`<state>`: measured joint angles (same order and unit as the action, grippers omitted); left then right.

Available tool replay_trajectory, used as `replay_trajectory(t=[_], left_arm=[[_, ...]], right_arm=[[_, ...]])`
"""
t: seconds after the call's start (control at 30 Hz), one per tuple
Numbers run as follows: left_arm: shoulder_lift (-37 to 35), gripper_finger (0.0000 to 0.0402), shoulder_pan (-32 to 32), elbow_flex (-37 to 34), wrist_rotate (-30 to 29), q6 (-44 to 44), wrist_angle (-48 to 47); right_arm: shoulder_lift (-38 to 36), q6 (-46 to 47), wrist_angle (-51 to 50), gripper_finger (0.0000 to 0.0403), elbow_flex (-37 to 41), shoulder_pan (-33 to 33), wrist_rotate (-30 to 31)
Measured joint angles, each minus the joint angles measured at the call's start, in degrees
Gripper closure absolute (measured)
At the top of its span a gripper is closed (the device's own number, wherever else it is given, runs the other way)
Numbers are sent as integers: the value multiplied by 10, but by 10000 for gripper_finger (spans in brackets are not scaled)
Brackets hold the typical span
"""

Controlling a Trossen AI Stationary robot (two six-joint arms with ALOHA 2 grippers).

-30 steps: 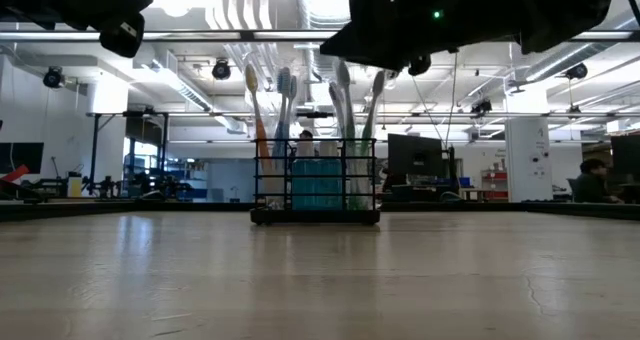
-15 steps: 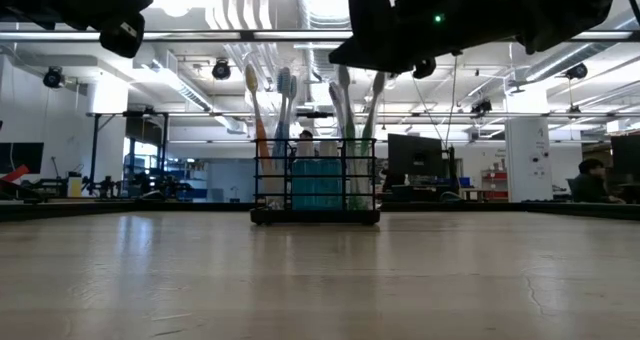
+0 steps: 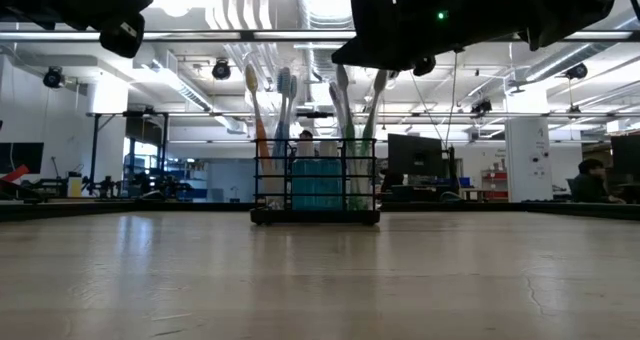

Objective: Pick & Place toothbrushing station
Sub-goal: Put the green toothbrush into the black wire organizer, then put the blue toothbrush into the black wire organizer

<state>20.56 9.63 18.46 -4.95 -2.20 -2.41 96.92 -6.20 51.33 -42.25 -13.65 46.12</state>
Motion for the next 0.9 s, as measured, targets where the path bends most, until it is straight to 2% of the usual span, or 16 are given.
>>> replay_trajectory(t=[0.13, 0.27, 0.47, 0.6, 0.77, 0.9], left_arm=[[0, 378, 0, 0, 0, 0, -1], [0, 378, 0, 0, 0, -3, -10], [0, 378, 0, 0, 0, -4, -16], [1, 378, 0, 0, 0, -4, -15], [1, 378, 0, 0, 0, -4, -15], [1, 378, 0, 0, 0, -4, -17]], right_arm=[[-15, -14, -5, 392, -2, -4, -13], [-53, -15, -20, 372, -2, -14, -27], [-121, 80, -160, 314, -3, -13, -30], [-134, 120, -222, 279, -3, -9, -27], [-142, 111, -225, 248, -3, -10, -26], [-178, 46, -222, 236, -3, -20, -24]])
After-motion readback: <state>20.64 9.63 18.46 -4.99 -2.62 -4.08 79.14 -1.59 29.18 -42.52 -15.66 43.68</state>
